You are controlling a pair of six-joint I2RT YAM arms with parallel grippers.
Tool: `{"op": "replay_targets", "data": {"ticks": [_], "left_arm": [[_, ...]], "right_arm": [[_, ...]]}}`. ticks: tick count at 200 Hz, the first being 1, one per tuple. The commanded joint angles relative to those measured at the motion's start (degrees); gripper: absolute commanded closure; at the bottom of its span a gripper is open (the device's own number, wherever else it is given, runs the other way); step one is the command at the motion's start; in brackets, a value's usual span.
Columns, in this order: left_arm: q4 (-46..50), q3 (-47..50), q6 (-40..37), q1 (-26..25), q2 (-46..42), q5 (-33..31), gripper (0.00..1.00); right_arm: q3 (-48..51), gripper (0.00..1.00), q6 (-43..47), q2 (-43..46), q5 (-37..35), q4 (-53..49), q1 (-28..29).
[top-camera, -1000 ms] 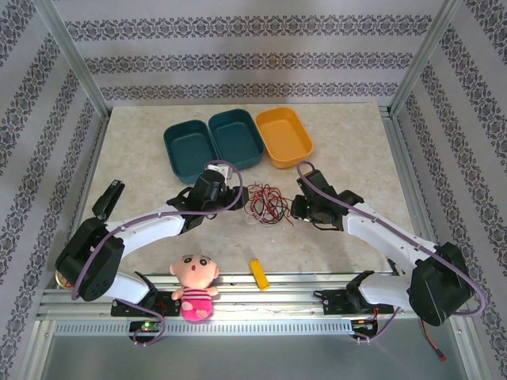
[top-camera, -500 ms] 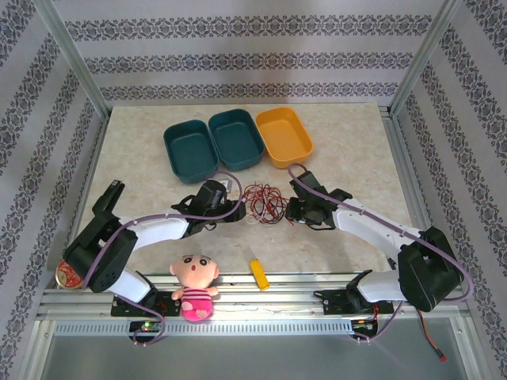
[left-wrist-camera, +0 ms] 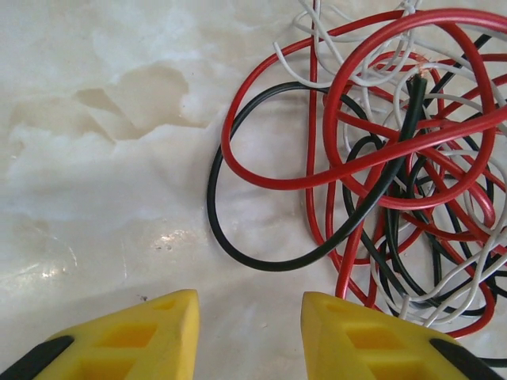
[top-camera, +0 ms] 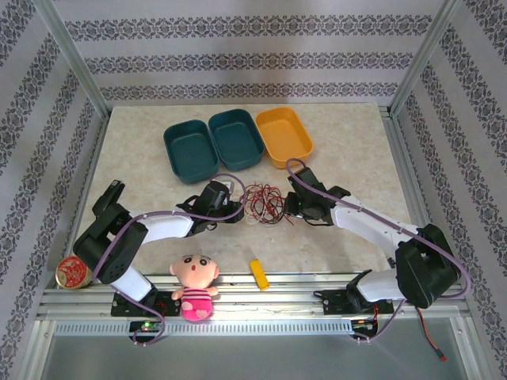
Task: Untangle the cables
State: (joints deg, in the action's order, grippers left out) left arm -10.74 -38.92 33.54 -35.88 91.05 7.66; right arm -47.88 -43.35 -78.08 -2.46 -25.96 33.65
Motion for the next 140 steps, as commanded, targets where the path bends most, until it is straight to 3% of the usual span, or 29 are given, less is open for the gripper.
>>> {"op": "replay_targets", "data": {"ticks": [1,85,129,140], "left_arm": [[0.88,-1.36,-5.42,0.19,0.36,-0.45,0.62],[-5.88,-3.73,-8.53,0.19,6.74,1.56,0.62],[-9.1,-3.74,-8.88,0.11,8.67,3.85,0.56],[-9.29,-3.81,-8.59,0.11,9.08,3.45,0.56]], "right_arm": [[-1.2,0.72,0.29,-0.91,-1.77,0.47,0.52],[-1.69,0.8,-0.32,-3.02,-1.57,1.63,0.46],[-2.12,1.0,0.09,-2.18,-2.0,1.05,0.4],[-2.55,1.0,0.37,-1.75,-2.02,0.46,0.45]]}}
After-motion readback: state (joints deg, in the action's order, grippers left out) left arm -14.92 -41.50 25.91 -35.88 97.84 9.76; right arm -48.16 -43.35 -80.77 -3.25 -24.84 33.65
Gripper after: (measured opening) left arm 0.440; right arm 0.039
